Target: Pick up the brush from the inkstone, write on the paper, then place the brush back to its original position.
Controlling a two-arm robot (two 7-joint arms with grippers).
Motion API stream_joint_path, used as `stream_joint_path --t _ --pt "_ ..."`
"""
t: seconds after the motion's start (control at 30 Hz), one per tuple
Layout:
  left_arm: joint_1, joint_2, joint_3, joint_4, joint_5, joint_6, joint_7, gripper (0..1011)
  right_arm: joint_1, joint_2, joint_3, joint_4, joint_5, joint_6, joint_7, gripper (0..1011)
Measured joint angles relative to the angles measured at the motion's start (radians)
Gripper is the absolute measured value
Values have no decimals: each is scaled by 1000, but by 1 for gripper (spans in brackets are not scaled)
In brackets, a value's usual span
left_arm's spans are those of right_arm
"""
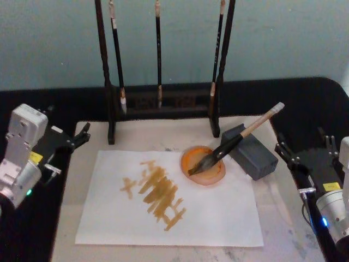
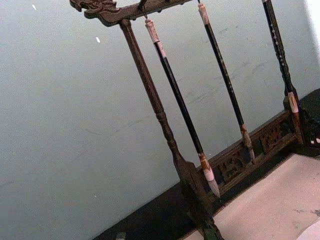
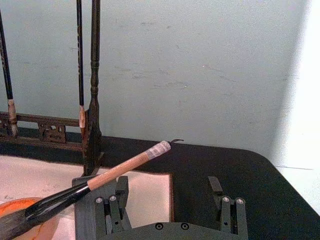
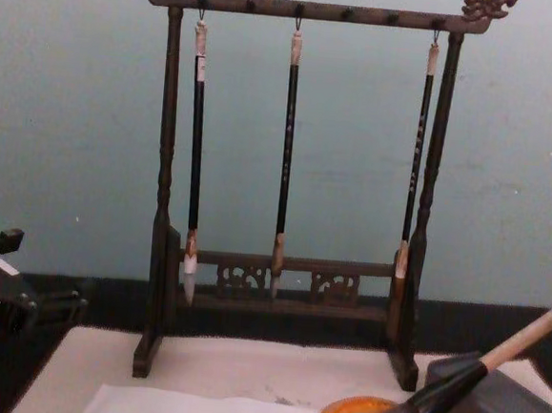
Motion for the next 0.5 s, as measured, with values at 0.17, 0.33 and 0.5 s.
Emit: stream_joint_path --t 0.17,0.33,0.5 --pt "0 0 0 0 0 0 0 1009 0 0 0 0 0 0 0 1000" --pt "0 0 0 0 0 0 0 1010 0 0 0 0 0 0 0 1000" --pt "0 0 0 0 0 0 0 1010 0 0 0 0 0 0 0 1000"
